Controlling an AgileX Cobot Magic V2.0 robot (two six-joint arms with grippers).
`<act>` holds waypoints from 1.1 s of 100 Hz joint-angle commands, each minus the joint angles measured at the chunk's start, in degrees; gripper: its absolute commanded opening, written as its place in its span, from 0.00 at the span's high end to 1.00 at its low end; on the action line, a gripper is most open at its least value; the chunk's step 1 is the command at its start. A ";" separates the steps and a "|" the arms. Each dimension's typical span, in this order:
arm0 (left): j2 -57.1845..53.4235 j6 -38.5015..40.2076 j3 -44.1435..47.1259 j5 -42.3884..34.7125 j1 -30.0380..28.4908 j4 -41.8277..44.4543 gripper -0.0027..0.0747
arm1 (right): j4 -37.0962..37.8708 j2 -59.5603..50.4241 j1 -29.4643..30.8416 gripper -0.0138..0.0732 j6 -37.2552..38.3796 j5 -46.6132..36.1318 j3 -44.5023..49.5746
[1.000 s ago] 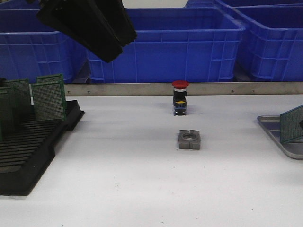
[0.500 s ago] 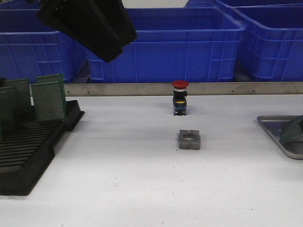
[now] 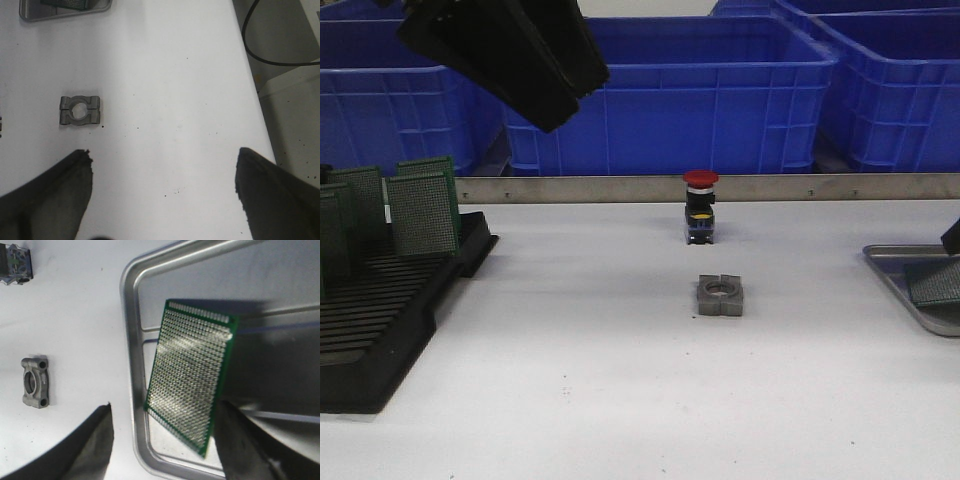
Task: Place circuit board on tray
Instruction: 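Lower the board onto the silver tray and open the right gripper, then move the left gripper down onto another green board in the rack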
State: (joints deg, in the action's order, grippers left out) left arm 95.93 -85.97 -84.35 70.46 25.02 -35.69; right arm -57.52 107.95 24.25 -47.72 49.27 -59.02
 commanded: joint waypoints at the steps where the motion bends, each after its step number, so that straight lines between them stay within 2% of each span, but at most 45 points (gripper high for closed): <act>1: -2.70 0.27 -1.78 2.12 0.40 -3.24 0.25 | -0.39 -4.43 0.36 0.30 -0.42 0.40 -1.50; 39: -2.70 0.27 -1.78 2.12 0.40 -2.73 0.25 | 0.42 -9.77 0.36 0.30 -0.42 -0.06 -1.50; 55: -2.70 0.76 -2.71 2.12 -0.25 7.56 0.25 | 0.42 -10.80 0.36 0.30 -0.42 0.73 -1.50; 77: -2.70 1.98 -2.84 0.82 -5.49 23.31 0.25 | 0.42 -10.93 0.36 0.30 -0.42 1.21 -1.50; 110: -2.21 1.98 -2.84 -7.83 -15.17 24.21 0.25 | 0.42 -10.93 0.16 0.30 -0.42 1.21 -1.50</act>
State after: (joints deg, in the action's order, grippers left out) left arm 95.93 -84.83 -85.29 66.40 11.20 -10.35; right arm -55.27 99.89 24.25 -47.71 49.22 -59.02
